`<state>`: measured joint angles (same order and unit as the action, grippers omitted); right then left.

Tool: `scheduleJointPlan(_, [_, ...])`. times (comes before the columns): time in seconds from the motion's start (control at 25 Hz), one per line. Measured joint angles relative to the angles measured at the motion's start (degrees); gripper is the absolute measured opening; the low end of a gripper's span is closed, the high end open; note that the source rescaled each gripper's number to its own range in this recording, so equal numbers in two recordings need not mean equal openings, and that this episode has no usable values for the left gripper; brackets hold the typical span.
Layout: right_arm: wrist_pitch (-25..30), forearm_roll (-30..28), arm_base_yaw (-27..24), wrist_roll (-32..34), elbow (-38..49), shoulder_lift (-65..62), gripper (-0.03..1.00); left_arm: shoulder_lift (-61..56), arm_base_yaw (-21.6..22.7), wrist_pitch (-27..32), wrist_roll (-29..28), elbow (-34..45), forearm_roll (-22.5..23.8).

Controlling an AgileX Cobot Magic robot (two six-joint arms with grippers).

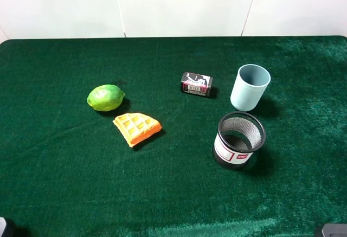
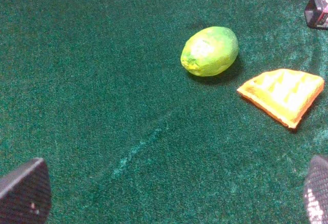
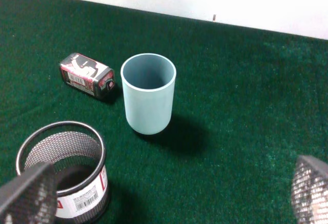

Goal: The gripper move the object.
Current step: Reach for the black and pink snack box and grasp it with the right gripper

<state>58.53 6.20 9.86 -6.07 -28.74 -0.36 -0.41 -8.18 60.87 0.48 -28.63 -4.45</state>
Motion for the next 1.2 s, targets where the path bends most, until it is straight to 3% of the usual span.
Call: scheduleJointPlan(1.2, [0.0, -0.05, 0.0, 0.0, 0.0, 0.0, 1.0, 0.0, 0.0, 0.0, 0.0, 0.0, 0.0])
